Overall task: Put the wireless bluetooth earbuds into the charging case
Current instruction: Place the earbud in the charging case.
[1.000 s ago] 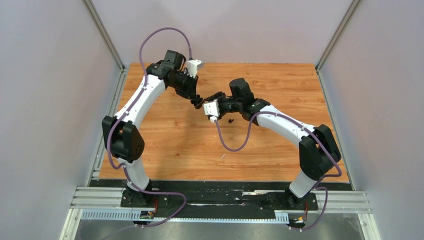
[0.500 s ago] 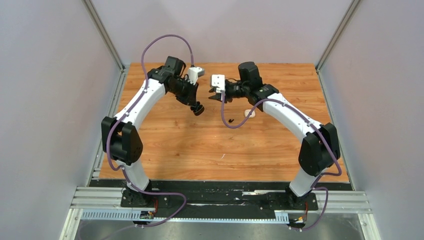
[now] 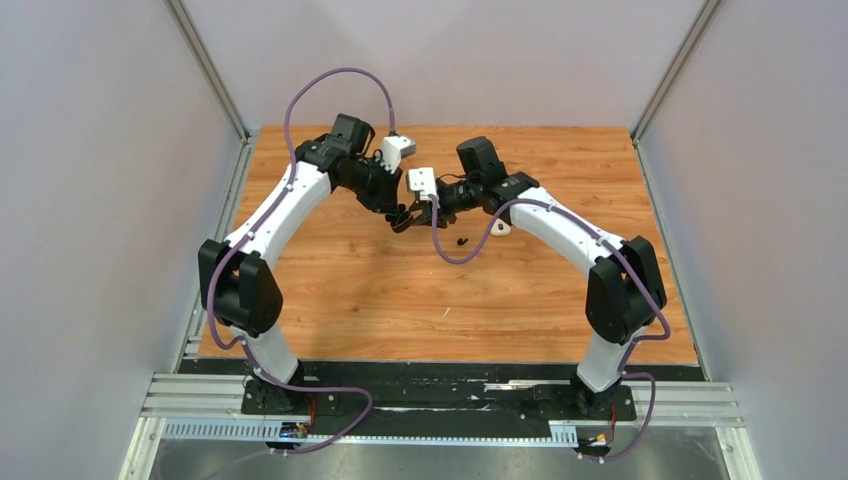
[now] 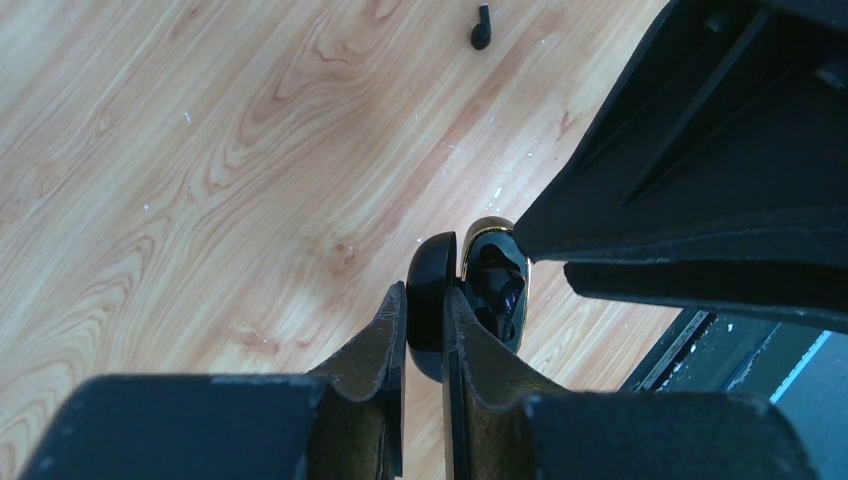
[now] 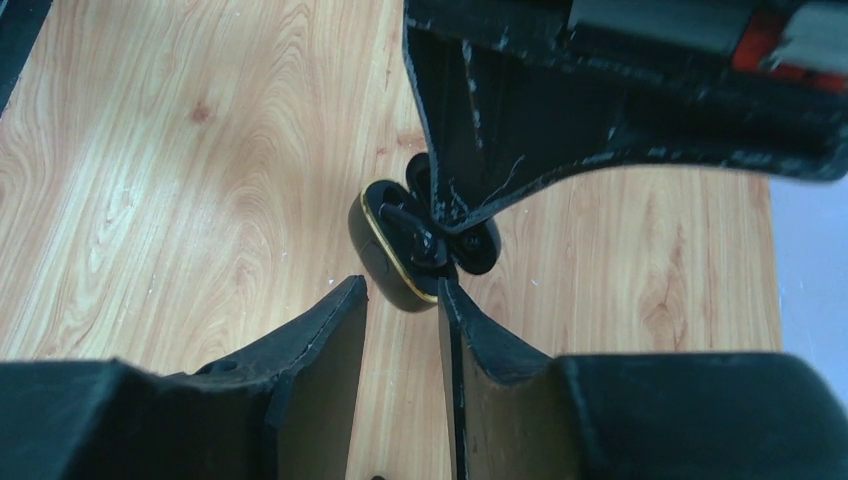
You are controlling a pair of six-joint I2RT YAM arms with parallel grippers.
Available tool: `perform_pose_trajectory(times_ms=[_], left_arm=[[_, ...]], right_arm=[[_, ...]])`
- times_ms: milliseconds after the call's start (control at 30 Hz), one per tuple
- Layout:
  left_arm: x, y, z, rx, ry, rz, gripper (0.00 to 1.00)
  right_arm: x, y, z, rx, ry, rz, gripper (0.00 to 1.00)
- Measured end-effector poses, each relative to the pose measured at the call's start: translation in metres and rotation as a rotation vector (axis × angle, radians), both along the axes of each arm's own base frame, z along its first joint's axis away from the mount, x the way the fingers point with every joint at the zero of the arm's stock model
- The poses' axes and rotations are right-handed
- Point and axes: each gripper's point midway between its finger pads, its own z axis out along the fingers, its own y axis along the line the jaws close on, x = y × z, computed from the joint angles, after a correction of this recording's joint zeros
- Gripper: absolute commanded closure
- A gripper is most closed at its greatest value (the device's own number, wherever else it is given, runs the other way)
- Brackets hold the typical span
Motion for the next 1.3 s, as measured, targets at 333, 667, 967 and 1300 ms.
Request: perform_pose_trajectory(times_ms=[333, 667, 967, 1300], left_arm=[[-0.005, -0.007, -0.001, 0.013, -0.010, -0.035, 1.00], [-0.004, -0.004, -0.004, 0.045, -0.028, -0.040, 1.00], [-0.005, -0.005, -0.005, 0.061, -0.037, -0.049, 1.00], [-0.005, -0.004, -0.004, 0.082, -0.043, -0.044, 1.00]], right_arm=[[0.004, 0.006, 0.007, 0.013, -0.032, 0.020, 0.63], [0.005, 0.012, -0.004, 0.003, -0.013, 0.052, 0.69], [0.000, 0.012, -0.006, -0.015, -0.009, 0.091, 0.73], [-0.002, 0.013, -0.008, -0.029, 0.008, 0.111, 0.87]])
